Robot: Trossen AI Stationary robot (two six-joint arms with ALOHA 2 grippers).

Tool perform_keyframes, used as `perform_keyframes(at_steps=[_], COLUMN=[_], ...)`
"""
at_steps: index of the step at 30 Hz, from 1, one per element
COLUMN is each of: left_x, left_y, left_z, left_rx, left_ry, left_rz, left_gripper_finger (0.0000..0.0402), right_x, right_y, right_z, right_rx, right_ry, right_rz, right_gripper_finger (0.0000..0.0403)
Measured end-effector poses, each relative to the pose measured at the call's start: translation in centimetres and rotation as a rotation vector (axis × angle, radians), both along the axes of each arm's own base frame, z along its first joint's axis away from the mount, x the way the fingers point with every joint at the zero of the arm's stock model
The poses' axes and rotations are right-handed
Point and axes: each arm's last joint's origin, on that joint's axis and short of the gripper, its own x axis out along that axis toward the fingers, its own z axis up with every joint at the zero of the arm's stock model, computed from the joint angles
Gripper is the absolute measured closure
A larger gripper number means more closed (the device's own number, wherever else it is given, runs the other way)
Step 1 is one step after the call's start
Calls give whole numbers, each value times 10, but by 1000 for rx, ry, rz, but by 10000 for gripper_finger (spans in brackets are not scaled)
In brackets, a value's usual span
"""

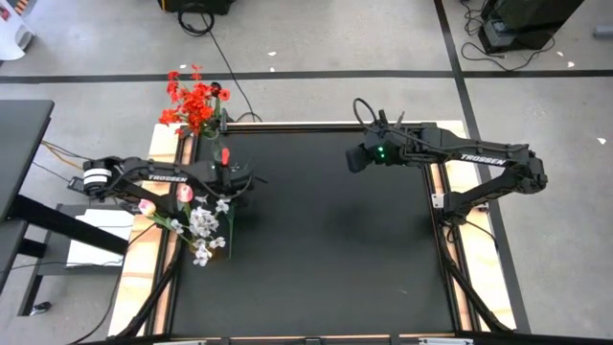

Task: Sort flowers into vase by color
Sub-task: Put the white flowers into the yellow vase

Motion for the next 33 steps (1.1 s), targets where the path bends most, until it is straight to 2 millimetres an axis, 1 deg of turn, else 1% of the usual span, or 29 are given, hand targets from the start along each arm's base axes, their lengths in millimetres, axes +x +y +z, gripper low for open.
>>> perform_keyframes(at_steps=[3,6,9,15,19,21,27,30,33], left_x=[-4,-6,-8,-2,3,5,12,21,33], left_y=[-1,-2,-2,0,1,1,0,-4,-9], left_z=[-8,-13,-15,-15,-14,-13,-6,4,17], left_rx=[-1,-2,-3,25,38,32,3,3,14], left_ry=[0,2,14,-44,-97,-123,-174,-227,-321], left_rz=[16,17,11,-1,-4,-5,-24,-52,-86], left_gripper_finger=[135,171,218,326,380,391,389,389,389], right_x=[0,0,0,0,2,2,5,5,6], right_y=[0,0,0,0,0,0,0,1,4], right_z=[0,0,0,0,1,1,3,3,3], right_rx=[2,4,6,18,26,25,30,46,54], right_ry=[0,-2,-2,-15,-35,-44,-76,-80,-81], right_rz=[2,0,0,-14,-5,-5,5,19,36], right_gripper_finger=[238,238,238,238,238,238,238,238,238])
